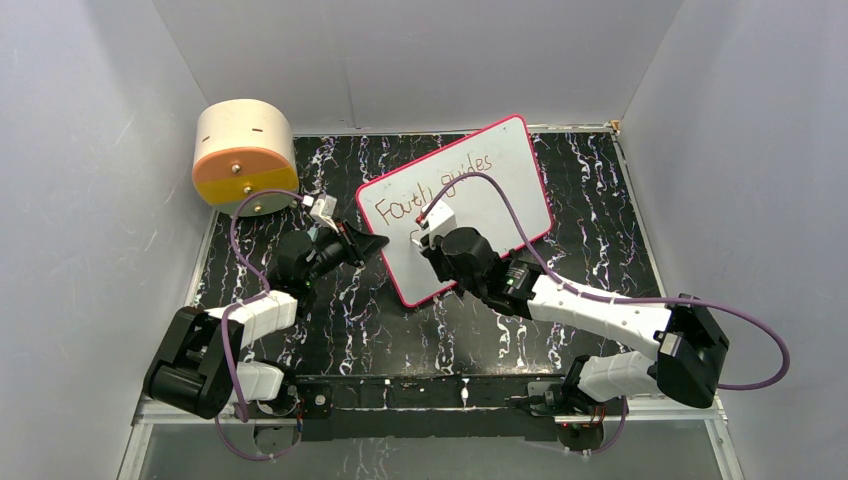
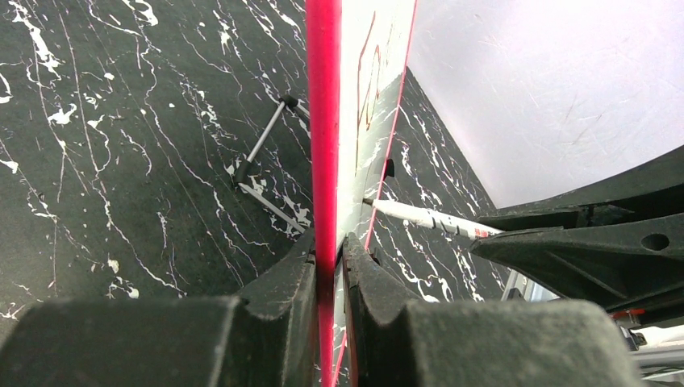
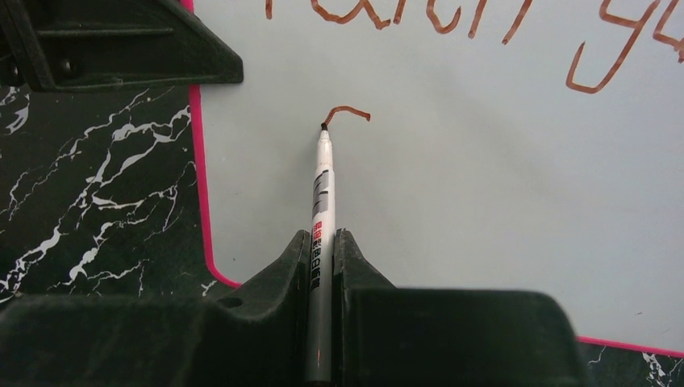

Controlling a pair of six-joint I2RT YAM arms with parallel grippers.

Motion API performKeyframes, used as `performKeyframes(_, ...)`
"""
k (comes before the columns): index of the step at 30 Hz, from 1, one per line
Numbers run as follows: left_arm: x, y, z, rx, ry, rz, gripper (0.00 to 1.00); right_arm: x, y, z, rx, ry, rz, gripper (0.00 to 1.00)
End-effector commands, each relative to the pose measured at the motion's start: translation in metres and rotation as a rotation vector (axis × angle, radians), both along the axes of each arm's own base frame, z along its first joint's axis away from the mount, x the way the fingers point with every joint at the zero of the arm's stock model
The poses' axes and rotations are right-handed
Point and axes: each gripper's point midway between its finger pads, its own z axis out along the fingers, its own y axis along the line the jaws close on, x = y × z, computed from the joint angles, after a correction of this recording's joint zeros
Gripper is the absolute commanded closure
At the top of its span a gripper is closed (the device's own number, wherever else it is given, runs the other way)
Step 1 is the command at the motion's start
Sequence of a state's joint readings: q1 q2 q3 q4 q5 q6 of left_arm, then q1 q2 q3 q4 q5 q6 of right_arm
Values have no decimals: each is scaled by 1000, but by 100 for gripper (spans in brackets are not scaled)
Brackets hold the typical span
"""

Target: Write a sentence on the whiteboard

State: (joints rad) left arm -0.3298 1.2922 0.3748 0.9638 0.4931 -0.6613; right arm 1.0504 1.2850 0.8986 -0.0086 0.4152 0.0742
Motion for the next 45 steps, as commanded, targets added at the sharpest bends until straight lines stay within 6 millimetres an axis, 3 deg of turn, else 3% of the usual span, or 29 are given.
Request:
performKeyframes(1, -1, -1, -4, 33, -7, -2, 100, -2, 4, 11, 1, 8, 19, 100)
performKeyframes(10, 0, -1, -4, 34, -5, 2, 100, 4, -13, 7, -40, -10, -55, 100)
performKeyframes(24, 1, -1, -3, 36, -3, 3, 100, 0, -21, -1, -70, 17, -68, 100)
performKeyframes(38, 1, 0, -3, 35, -4, 5, 100, -16, -8, -4, -54, 69, 16, 100)
performKeyframes(45, 0, -1, -2, 34, -6, 2, 100, -15, 2, 0, -4, 59, 25, 100)
